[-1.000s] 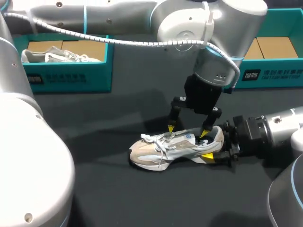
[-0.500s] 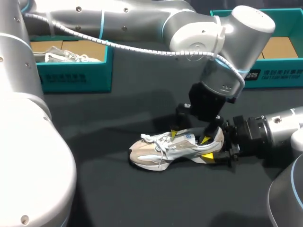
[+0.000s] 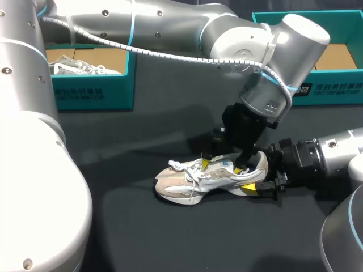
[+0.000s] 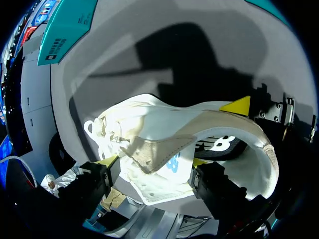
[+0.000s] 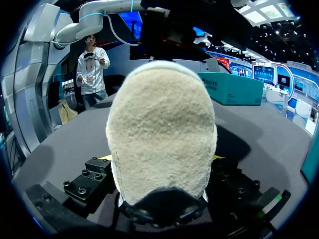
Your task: Take the shoe out of the shoebox, open the shoe tongue, remove and reinsert the insole, then place the shoe into the shoebox
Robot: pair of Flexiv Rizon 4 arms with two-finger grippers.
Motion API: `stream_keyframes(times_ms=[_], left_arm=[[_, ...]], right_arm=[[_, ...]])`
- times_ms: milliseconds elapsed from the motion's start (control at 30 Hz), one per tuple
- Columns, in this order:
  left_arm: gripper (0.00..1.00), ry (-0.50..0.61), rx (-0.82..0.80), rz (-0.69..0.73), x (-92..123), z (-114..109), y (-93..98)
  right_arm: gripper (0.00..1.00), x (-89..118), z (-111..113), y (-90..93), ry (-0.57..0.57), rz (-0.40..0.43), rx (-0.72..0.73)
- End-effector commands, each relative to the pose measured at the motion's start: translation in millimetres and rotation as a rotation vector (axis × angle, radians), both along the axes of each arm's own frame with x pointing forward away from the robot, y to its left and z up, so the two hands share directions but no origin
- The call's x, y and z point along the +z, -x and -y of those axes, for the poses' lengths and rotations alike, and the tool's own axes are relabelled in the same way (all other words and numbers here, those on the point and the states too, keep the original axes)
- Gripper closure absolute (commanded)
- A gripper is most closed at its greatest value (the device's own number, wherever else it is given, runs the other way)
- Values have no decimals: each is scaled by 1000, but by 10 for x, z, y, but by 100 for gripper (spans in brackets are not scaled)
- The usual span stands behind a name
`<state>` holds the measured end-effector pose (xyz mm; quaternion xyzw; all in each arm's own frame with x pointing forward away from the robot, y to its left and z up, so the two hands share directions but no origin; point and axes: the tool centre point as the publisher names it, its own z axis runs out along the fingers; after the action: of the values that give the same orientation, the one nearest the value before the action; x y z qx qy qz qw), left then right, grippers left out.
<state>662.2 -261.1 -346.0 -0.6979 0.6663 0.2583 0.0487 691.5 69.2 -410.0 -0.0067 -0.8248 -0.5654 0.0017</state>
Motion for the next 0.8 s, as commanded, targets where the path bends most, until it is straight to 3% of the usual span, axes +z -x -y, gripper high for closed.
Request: stream_keyframes(times_ms=[33,133,200,500,667,800], left_arm=[[29,-78,191,85,-7,14,42],[38,-83,190,74,2,6,55],[50,-85,188,71,10,8,57],[69,-63,169,81,156,2,74],[99,-49,168,92,227,-34,84],[100,-29,170,101,273,-94,93]], right_arm=[[100,-15,-29,10,3,1,-2],[100,-15,-29,10,3,1,-2],[100,-15,-29,10,3,1,-2],[100,-15,-29,10,3,1,-2],[100,-15,-29,10,3,1,-2],[100,-15,-29,10,3,1,-2]])
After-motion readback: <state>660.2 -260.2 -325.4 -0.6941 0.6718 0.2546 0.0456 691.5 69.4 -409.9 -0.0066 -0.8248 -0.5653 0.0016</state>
